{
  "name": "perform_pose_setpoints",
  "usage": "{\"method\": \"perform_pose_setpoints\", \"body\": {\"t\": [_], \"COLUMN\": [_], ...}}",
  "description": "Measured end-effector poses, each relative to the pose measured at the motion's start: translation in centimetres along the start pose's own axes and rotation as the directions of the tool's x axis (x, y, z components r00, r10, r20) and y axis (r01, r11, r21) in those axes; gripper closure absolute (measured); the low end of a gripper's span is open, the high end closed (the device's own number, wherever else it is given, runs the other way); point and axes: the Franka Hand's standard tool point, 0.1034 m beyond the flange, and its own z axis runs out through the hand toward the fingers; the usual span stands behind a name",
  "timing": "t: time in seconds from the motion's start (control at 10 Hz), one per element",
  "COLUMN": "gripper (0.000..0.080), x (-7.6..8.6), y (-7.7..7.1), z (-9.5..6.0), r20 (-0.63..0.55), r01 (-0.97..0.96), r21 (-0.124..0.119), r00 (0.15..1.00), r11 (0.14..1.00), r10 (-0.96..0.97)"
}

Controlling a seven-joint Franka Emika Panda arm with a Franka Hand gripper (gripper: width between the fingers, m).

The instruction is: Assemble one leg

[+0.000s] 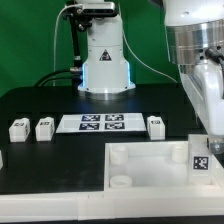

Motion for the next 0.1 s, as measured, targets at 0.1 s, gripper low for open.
{"method": "perform_pose_setpoints", "body": {"t": [0.1], "gripper": [0.0151], "x": [0.00], "y": [0.00], "z": [0.00], "r20": [0.000], "r01": [0.000], "r21": [0.000], "r00": [1.000], "r11": [1.000], "r10": [0.000]}}
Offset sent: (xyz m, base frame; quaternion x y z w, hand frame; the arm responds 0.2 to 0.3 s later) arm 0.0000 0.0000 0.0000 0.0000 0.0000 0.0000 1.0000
